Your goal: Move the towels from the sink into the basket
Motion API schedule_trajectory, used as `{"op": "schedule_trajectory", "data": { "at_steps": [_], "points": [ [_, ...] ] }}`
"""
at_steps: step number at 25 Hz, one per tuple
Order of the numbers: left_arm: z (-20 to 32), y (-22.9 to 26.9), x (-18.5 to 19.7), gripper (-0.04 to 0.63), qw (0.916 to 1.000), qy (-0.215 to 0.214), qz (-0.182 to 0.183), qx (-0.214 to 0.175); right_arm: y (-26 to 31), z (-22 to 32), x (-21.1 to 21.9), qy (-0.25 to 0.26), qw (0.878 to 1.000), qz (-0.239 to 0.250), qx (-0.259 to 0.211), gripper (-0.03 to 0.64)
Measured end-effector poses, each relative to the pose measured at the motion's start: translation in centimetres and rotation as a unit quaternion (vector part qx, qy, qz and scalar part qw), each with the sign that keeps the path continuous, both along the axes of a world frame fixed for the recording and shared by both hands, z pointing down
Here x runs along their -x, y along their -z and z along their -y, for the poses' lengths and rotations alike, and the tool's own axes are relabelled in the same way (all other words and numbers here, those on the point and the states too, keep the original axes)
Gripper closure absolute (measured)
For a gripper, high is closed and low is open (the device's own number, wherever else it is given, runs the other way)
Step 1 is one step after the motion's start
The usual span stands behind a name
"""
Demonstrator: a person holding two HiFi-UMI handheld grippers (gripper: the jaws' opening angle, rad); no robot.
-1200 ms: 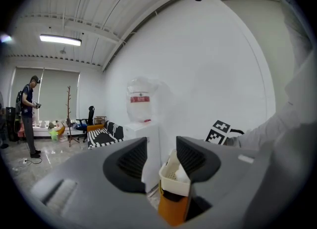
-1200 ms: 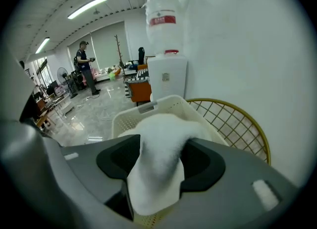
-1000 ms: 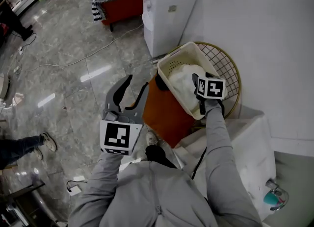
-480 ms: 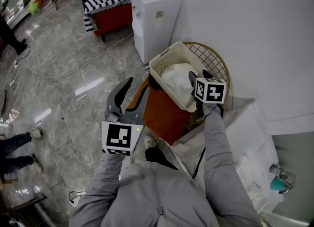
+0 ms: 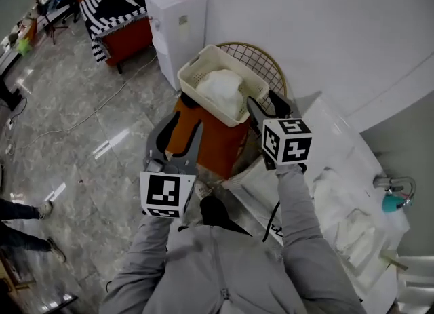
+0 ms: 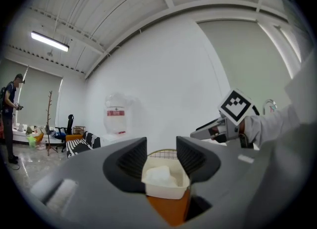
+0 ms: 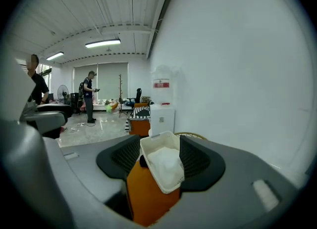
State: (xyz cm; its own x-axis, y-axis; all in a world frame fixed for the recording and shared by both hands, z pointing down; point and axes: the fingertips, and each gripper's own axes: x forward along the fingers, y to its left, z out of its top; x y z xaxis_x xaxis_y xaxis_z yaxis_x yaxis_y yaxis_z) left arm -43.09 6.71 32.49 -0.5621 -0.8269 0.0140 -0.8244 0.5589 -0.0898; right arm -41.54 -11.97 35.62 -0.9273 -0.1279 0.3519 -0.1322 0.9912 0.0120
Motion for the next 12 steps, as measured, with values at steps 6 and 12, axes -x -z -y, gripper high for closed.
{"op": "schedule_trajectory", "data": {
  "at_steps": [6, 12],
  "points": [
    [1.7, -0.2, -7.4, 0.360, 0.9989, -0.046, -0.005, 0.003, 1.3, -0.6, -10.6, -0.047, 0.998, 0.030, 0.006, 0.387],
    [5.8, -0.5, -14.1, 0.360, 0.9938, -0.110, -0.014, 0.005, 1.4, 1.0, -20.5, -0.117, 0.992, 0.037, 0.003, 0.387]
  ]
}}
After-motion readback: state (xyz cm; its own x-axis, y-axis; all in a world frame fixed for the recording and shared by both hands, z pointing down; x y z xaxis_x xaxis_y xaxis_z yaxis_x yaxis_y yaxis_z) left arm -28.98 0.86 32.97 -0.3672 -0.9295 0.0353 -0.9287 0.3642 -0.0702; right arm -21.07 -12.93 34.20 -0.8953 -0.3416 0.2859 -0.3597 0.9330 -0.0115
